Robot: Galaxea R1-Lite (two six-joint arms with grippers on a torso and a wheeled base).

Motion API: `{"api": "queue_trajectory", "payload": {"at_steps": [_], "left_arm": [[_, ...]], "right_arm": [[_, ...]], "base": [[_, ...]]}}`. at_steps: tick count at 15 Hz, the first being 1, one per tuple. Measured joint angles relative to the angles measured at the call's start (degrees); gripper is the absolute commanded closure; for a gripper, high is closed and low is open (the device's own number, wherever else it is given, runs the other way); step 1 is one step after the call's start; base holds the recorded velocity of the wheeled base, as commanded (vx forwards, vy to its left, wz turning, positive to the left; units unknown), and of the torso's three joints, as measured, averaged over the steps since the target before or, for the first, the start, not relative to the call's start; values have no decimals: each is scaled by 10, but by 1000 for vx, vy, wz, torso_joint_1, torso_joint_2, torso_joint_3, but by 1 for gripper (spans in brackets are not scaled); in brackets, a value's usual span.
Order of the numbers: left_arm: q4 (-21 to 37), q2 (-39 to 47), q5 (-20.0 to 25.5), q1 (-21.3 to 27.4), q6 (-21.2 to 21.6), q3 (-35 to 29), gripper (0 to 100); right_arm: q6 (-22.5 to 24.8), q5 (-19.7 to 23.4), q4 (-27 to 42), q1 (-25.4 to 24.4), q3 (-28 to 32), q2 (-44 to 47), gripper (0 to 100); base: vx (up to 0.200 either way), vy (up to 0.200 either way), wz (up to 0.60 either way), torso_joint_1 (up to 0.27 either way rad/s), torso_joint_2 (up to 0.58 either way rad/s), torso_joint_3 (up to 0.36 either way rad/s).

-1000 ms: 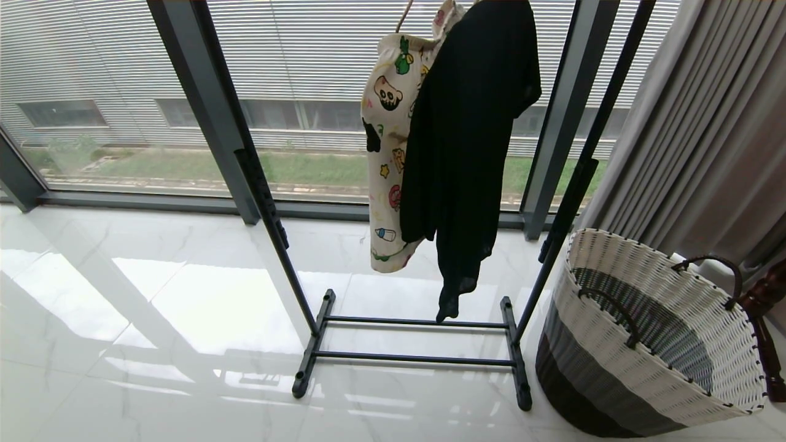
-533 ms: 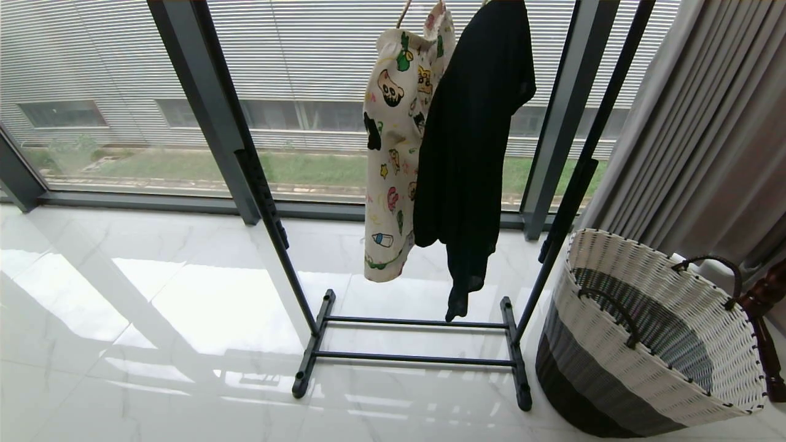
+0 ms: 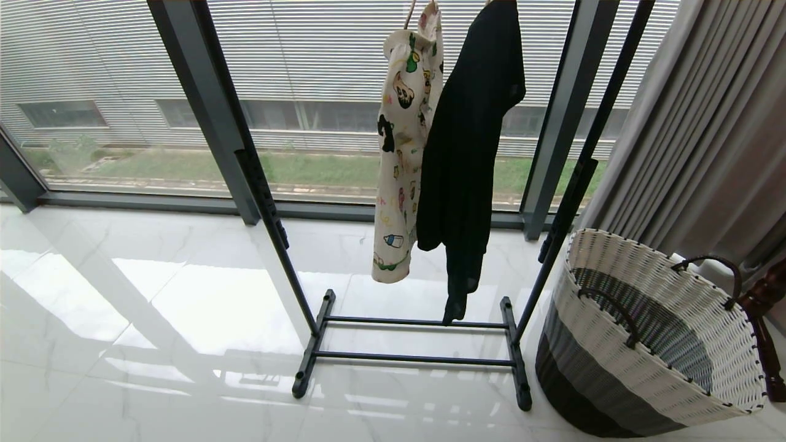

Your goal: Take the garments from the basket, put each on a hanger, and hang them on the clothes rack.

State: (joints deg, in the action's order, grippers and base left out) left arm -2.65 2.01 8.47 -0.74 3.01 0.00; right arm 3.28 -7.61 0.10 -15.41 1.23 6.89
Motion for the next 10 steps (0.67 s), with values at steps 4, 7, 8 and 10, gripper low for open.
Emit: {"api": "queue_trajectory", "payload": {"at_steps": [4, 7, 8, 10], "left_arm": [[34, -16, -85, 5, -13, -1, 0], [34, -19, -85, 5, -24, -2, 0], [34, -19, -85, 5, -28, -3, 0], [35, -19, -85, 6, -29, -3, 0]], "right_arm": [[22, 0, 7, 67, 4, 37, 0], [9, 1, 8, 133, 4, 25, 0], [2, 5, 8, 140, 4, 3, 0], [-44, 23, 8, 150, 4, -36, 0]], "base": [[0, 0, 0, 0, 0, 0], [0, 0, 0, 0, 0, 0], [0, 0, 0, 0, 0, 0], [0, 0, 0, 0, 0, 0]]}}
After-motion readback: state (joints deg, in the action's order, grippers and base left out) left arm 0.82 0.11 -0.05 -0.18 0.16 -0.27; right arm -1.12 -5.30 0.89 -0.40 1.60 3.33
